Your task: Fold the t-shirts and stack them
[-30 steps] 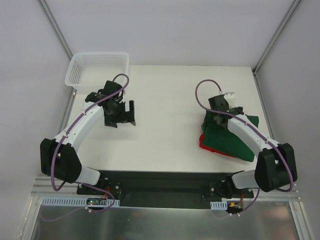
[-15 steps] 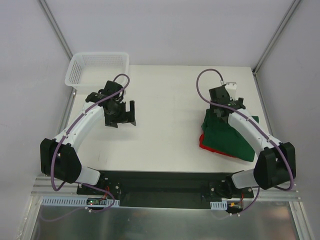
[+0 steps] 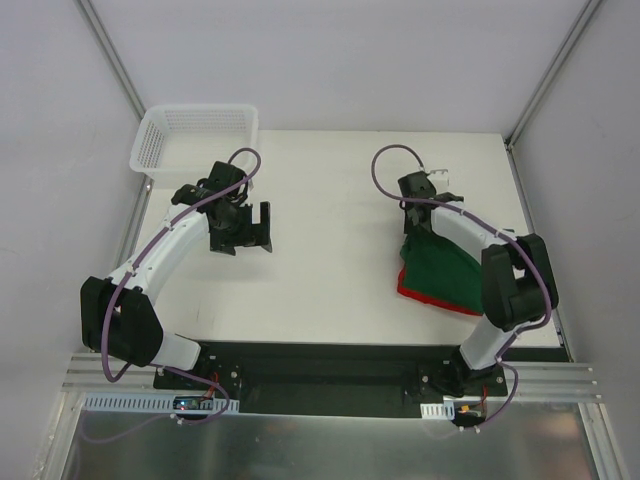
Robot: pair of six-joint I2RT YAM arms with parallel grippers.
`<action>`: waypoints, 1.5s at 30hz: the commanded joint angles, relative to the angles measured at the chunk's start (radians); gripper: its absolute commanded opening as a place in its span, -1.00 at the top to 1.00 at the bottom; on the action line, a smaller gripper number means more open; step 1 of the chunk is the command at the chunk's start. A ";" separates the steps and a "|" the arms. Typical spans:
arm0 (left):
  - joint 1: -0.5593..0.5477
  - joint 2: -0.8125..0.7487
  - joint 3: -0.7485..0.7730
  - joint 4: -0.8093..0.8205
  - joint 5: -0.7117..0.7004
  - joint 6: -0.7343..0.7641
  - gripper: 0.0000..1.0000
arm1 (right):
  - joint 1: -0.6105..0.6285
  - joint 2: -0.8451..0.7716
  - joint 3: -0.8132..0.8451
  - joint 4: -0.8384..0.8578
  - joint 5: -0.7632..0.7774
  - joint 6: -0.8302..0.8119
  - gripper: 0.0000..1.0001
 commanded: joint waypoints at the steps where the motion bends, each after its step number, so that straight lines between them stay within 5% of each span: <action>1: -0.005 -0.020 0.010 -0.001 0.001 0.019 -0.99 | 0.017 0.002 0.029 -0.006 -0.015 0.012 -0.86; 15: -0.011 0.003 0.021 -0.001 0.012 0.016 -0.99 | 0.004 -0.380 -0.118 -0.121 0.008 0.104 -0.93; 27: -0.016 -0.006 0.018 -0.001 0.006 0.024 -0.99 | -0.109 -0.372 -0.278 -0.025 -0.191 0.168 -0.93; 37: -0.016 -0.005 0.024 -0.002 0.010 0.019 -0.98 | -0.240 -0.170 -0.198 -0.127 -0.619 0.023 -0.93; 45: -0.023 0.003 0.027 -0.001 0.012 0.016 -0.99 | -0.240 -0.140 -0.191 -0.294 -0.382 -0.059 -0.93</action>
